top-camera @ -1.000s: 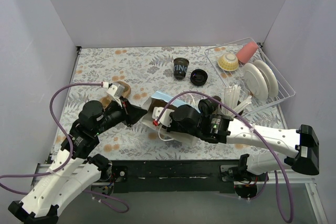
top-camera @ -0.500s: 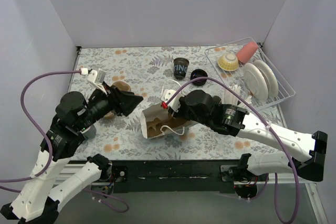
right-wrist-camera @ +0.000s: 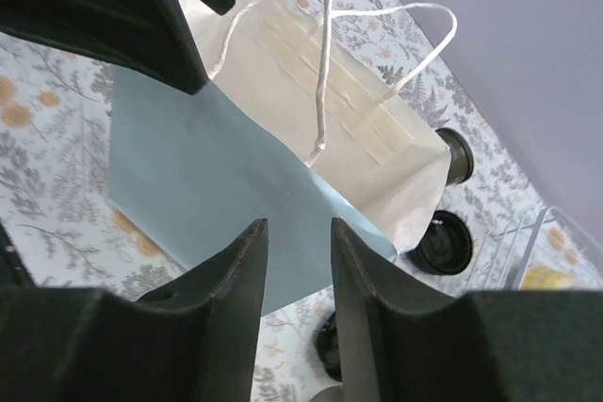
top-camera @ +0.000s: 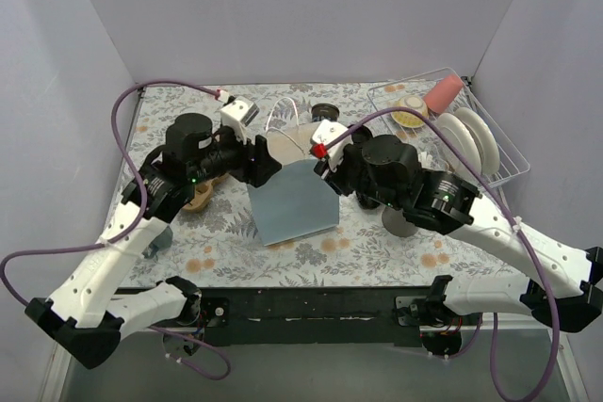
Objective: Pack the takeout coffee
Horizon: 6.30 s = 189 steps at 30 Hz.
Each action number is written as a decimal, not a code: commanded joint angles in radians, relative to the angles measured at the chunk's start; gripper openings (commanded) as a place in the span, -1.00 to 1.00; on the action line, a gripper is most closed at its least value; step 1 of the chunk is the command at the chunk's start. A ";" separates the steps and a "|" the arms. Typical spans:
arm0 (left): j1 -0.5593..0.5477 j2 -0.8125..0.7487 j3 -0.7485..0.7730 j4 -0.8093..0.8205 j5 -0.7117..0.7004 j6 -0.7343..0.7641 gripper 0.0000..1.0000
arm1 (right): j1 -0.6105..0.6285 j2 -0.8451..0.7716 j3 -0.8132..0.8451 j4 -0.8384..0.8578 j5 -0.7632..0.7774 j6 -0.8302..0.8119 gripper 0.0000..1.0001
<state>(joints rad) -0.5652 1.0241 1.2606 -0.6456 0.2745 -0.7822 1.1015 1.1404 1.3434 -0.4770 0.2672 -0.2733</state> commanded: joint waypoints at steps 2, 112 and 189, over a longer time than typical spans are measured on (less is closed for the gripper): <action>-0.001 0.071 0.089 0.041 -0.047 0.141 0.27 | -0.002 -0.053 0.082 -0.052 0.032 0.263 -0.01; -0.002 0.596 0.651 -0.479 -0.549 -0.672 -1.00 | -0.015 -0.154 0.075 -0.282 0.187 0.772 0.16; -0.028 0.093 0.082 -0.190 -0.648 -1.225 -0.65 | 0.172 0.099 0.089 -0.318 0.414 0.783 -0.97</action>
<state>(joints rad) -0.5911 1.1858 1.3384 -0.8715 -0.4522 -1.9945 1.2716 1.2499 1.3670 -0.8085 0.5301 0.6128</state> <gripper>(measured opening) 0.093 0.030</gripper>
